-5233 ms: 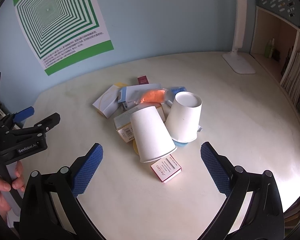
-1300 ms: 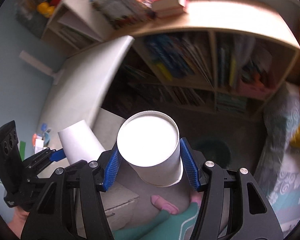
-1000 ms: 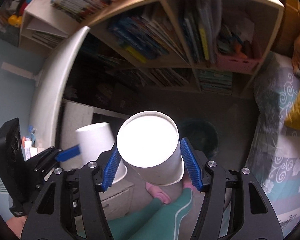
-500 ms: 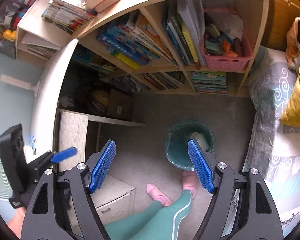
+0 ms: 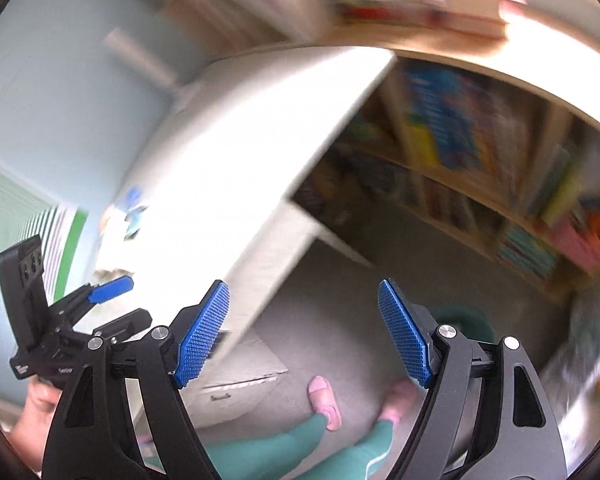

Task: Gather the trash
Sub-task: 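Return both tools to the table over the boxes, then grasp a white flower-print box with the left tool while the right tool grasps a small red-edged box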

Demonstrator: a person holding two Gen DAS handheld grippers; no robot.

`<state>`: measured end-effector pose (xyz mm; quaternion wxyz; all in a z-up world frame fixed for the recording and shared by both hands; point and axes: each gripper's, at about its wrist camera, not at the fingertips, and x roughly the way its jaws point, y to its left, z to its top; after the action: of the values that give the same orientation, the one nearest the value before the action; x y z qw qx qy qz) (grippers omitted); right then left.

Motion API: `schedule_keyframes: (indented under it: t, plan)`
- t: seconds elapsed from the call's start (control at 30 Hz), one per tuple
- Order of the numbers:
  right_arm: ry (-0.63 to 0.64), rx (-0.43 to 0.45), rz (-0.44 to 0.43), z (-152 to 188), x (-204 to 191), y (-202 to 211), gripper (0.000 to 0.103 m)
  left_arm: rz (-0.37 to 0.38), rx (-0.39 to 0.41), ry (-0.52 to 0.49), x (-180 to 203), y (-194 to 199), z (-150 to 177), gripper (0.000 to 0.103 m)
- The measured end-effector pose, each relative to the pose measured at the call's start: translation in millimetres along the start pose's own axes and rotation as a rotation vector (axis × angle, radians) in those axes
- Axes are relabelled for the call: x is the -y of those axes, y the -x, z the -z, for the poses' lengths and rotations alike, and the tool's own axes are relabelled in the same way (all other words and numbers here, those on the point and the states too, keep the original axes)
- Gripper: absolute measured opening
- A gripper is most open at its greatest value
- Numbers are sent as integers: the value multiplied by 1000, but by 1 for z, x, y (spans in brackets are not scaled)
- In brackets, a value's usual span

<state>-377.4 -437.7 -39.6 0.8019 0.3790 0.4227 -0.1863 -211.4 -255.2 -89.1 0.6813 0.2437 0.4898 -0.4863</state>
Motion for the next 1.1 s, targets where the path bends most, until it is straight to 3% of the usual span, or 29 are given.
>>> schedule_keyframes:
  t: [0.17,0.4,0.53,0.77,0.93,1.1]
  plan:
    - [200,-68,-68,-13,-88,-50,77,-90,58,147,-85,35,23,93]
    - [416,-178,-99,-2,-187,-123,77,-188,119,331,-204,73,52,95]
    - [499,-212,-110,13,-232,-150,77,-233,129,353,-242,81,65,95]
    - [620,-230,-71,14,-295,-198,77,-230,121,358,-295,59,63,95]
    - [714,-226,14,6,-315,-227,77,-171,99,378,-325,33,53,95]
    - [762,-191,59,-3,-322,-244,75,-192,82,333,-342,14,36,92]
